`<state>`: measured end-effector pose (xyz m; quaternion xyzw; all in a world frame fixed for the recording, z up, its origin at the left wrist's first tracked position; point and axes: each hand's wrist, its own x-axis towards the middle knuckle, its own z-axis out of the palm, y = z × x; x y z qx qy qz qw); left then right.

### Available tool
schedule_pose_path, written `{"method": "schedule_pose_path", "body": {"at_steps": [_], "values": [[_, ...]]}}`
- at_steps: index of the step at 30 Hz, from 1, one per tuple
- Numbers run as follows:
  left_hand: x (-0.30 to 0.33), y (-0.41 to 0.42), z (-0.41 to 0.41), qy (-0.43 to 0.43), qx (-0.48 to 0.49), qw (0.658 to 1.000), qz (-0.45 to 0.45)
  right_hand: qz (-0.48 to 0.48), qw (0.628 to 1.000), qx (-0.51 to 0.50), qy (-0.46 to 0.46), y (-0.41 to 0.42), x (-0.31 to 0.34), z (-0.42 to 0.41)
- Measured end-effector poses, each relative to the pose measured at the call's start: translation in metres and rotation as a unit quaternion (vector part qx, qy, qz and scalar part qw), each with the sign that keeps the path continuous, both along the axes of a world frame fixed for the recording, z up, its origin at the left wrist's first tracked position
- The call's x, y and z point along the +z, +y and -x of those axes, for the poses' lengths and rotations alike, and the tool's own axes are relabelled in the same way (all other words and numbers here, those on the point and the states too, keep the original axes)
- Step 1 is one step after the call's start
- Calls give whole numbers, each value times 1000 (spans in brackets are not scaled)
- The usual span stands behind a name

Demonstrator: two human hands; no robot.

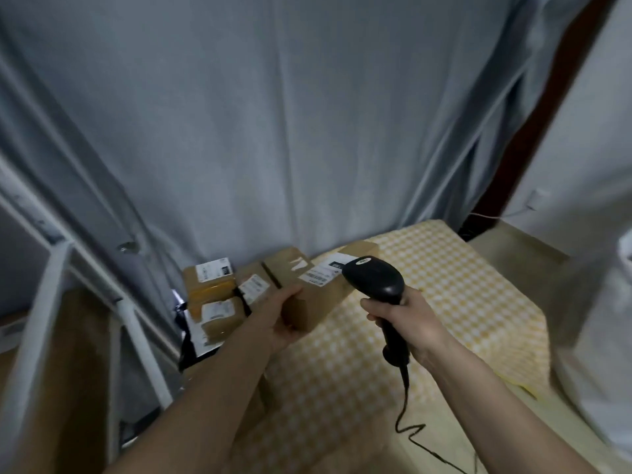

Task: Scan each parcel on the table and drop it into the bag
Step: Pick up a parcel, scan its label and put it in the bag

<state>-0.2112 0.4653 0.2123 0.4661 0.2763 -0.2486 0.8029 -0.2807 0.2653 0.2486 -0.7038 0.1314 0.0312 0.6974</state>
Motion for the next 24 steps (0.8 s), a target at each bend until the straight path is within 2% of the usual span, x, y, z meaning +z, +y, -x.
{"method": "schedule_pose_path", "body": {"at_steps": [8, 15, 19, 24], "values": [[-4, -163, -8, 7, -139, 990, -8, -6, 989, -143, 24, -147, 0, 33], [-13, -319, -3, -12, -279, 959, -49, -7, 969, -244, 38, -283, -1, 67], [-26, -403, -3, -53, -344, 936, -54, 0, 957, -288, 41, -361, 1, 88], [-41, -481, 7, -47, -374, 924, -56, 7, 940, -338, 50, -435, 2, 111]]}}
